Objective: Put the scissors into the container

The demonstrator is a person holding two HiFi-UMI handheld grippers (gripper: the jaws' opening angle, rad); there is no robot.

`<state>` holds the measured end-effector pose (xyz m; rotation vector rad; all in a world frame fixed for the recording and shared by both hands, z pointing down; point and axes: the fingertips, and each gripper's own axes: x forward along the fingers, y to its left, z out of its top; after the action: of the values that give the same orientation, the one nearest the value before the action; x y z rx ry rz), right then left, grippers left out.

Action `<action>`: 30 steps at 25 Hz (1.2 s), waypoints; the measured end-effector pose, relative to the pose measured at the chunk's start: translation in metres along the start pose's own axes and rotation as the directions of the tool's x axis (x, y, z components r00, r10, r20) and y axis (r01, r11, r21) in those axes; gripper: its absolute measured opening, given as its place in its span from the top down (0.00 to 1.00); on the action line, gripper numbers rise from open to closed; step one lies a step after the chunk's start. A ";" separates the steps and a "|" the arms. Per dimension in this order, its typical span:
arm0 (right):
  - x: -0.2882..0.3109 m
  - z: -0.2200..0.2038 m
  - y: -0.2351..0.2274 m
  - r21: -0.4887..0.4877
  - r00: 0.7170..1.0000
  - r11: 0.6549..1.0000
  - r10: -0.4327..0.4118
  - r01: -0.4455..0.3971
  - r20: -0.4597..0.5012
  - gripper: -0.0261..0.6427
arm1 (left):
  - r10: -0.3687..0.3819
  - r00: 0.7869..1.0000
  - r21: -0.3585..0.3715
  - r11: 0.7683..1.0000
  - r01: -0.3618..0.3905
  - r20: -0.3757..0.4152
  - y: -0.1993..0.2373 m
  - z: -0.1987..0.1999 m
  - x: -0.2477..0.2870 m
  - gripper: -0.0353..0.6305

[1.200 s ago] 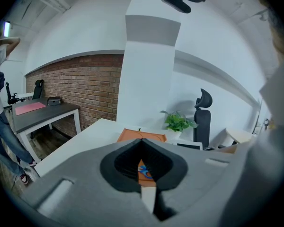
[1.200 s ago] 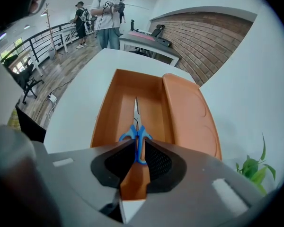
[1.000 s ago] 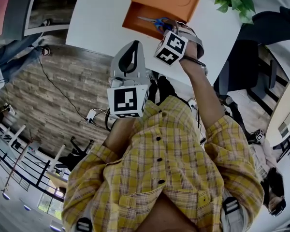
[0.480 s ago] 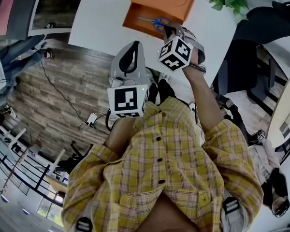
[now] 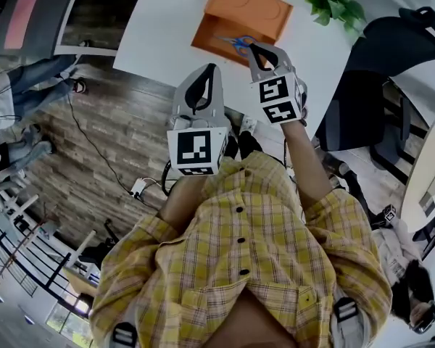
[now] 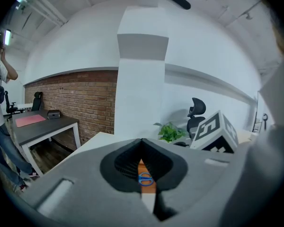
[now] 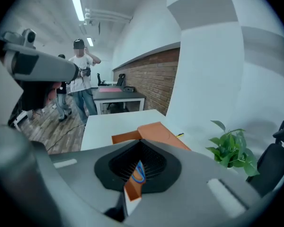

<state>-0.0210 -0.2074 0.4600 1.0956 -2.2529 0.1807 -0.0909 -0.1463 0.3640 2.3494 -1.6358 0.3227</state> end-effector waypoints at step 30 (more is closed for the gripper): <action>-0.119 0.085 0.014 0.250 0.930 0.968 -0.098 0.007 0.353 0.95 | -0.044 0.991 0.086 0.996 0.033 0.128 -0.031 0.060 -0.035 0.95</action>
<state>-0.0164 -0.1509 0.3249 1.4164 -2.5755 0.2573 -0.0721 -0.1255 0.2939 2.5095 -1.6619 0.2390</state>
